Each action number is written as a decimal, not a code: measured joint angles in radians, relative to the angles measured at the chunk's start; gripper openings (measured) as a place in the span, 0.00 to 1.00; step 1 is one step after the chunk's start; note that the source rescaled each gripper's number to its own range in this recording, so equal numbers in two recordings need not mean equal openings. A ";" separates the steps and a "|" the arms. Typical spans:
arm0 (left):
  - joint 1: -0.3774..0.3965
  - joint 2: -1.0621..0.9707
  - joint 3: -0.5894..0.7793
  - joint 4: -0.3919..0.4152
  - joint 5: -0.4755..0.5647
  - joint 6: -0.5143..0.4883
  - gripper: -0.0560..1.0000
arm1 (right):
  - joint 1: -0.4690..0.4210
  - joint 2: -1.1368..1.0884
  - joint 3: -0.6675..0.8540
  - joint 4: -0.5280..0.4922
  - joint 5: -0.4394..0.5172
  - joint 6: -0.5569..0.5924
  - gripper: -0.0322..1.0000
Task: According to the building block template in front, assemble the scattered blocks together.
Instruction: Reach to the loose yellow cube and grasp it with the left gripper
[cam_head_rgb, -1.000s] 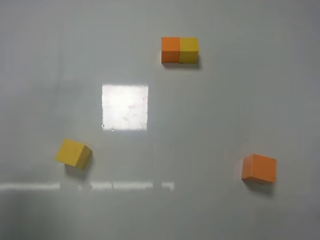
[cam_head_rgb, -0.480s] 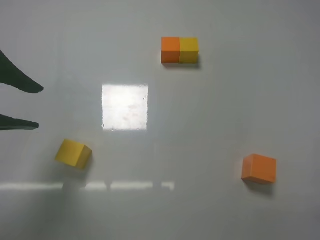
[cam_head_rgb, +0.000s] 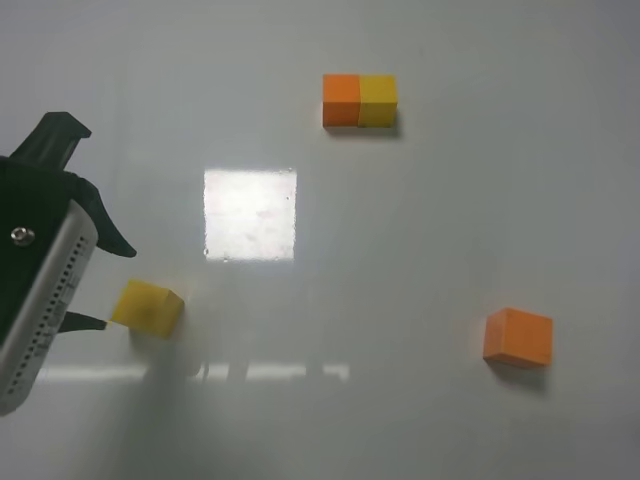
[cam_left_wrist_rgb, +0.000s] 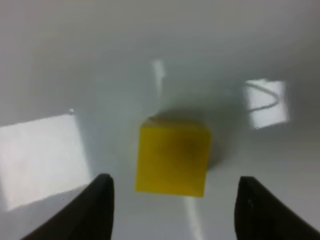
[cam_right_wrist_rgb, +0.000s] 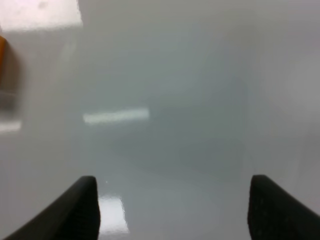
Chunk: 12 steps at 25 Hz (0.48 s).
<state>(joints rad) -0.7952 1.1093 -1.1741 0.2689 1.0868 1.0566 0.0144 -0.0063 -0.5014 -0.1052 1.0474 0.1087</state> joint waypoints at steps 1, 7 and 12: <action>-0.019 0.002 0.000 0.034 0.026 -0.027 0.36 | 0.000 0.000 0.000 0.000 0.000 0.000 0.60; -0.081 0.016 0.000 0.132 0.093 -0.087 0.68 | 0.000 0.000 0.000 0.000 0.000 0.000 0.60; -0.094 0.045 0.000 0.181 0.090 -0.113 0.82 | 0.000 0.000 0.000 0.000 0.000 0.000 0.60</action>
<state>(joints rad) -0.8896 1.1543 -1.1741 0.4498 1.1768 0.9435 0.0144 -0.0063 -0.5014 -0.1052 1.0474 0.1087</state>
